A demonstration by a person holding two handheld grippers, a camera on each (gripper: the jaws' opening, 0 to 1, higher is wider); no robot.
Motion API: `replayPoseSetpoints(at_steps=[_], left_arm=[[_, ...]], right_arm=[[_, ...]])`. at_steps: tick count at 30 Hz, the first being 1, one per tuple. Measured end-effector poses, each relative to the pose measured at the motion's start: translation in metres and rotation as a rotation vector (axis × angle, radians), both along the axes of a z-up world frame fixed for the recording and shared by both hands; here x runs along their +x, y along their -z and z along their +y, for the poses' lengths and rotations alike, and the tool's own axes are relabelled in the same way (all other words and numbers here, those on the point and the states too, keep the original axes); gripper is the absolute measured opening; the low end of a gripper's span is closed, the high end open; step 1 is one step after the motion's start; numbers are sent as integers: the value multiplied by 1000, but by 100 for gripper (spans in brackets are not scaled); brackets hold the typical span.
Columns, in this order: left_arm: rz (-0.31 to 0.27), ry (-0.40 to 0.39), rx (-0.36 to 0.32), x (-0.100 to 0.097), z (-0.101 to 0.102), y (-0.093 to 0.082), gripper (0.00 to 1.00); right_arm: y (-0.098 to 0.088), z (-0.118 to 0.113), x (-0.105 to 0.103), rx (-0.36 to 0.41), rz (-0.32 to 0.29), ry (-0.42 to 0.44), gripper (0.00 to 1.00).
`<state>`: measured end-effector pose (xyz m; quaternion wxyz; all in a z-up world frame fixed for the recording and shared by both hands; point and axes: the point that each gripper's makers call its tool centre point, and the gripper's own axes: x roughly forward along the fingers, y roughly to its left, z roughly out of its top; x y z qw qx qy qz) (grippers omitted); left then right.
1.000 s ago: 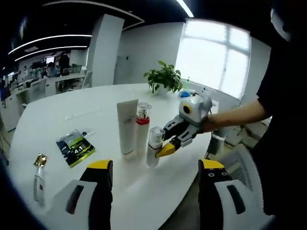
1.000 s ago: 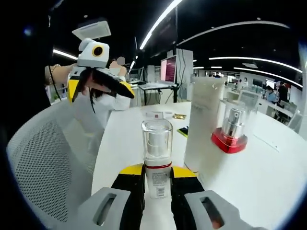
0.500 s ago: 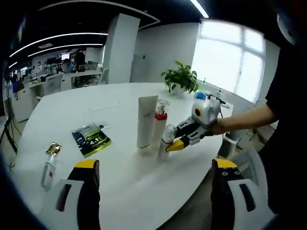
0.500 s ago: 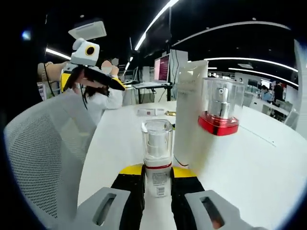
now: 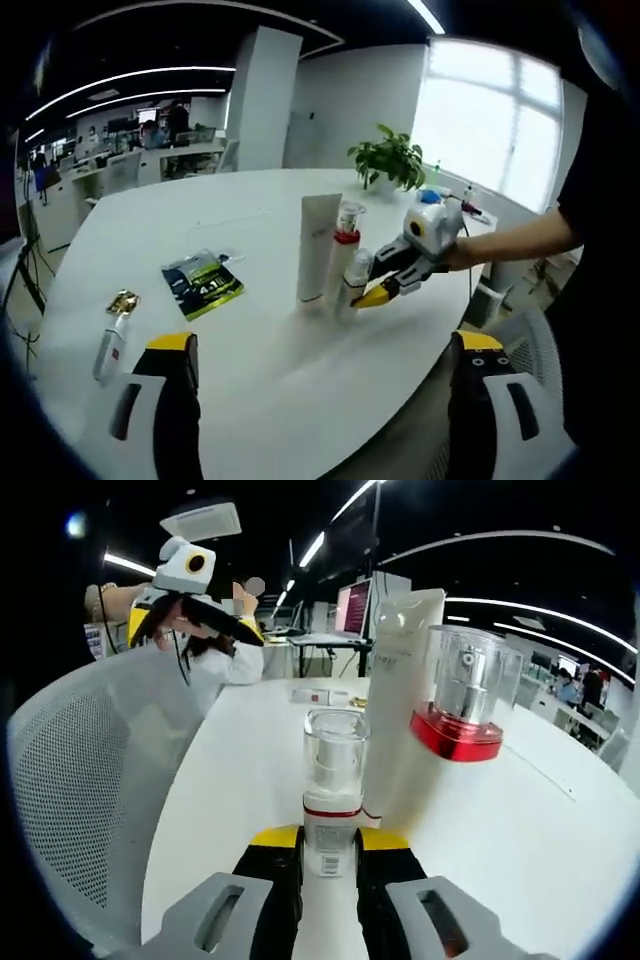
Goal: Arrange the skincare products in the storage area until every visible bottle or jar stands upright without overlapping.
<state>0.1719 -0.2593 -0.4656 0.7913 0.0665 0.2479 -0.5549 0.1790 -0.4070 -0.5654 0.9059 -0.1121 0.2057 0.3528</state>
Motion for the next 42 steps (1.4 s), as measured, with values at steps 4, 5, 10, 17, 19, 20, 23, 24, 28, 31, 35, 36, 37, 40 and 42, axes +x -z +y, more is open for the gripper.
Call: replayPoseSetpoints(at_steps=[4, 5, 10, 17, 19, 20, 23, 24, 28, 31, 35, 36, 37, 40, 42], left_arm=[[4, 2, 2, 2, -4, 3, 96], [3, 3, -2, 2, -5, 3, 96], [5, 7, -7, 1, -10, 3, 96], [12, 2, 1, 1, -5, 6, 96], [13, 0, 4, 1, -4, 7, 96], [14, 0, 4, 1, -4, 7, 96], [13, -2, -1, 1, -4, 6, 96], [13, -3, -2, 1, -4, 6, 96], [12, 0, 1, 2, -2, 7, 96], [13, -1, 1, 3, -1, 8, 96], [11, -3, -2, 3, 2, 7, 96], [11, -3, -3, 3, 2, 6, 96], [11, -4, -4, 4, 3, 6, 96], [10, -8, -3, 5, 6, 8, 95], [11, -10, -3, 6, 9, 9, 95]], right_arm=[[1, -4, 1, -1, 9, -8, 11], [2, -4, 2, -3, 10, -9, 11], [1, -5, 2, -9, 17, -14, 11], [1, -3, -1, 5, 39, -8, 12], [4, -5, -2, -1, 46, -9, 14], [6, -6, -4, 3, 54, -5, 16], [7, -9, -7, 5, 65, 1, 18], [8, -10, -8, 7, 69, 3, 18], [10, -16, -16, -18, 84, 20, 20], [6, -19, -21, -5, 91, 52, 23], [3, -22, -29, 5, 98, 93, 30], [3, -22, -31, 10, 101, 102, 31], [3, -22, -32, 15, 103, 106, 33], [-2, -23, -37, 37, 107, 147, 41], [-7, -20, -40, 56, 102, 173, 46]])
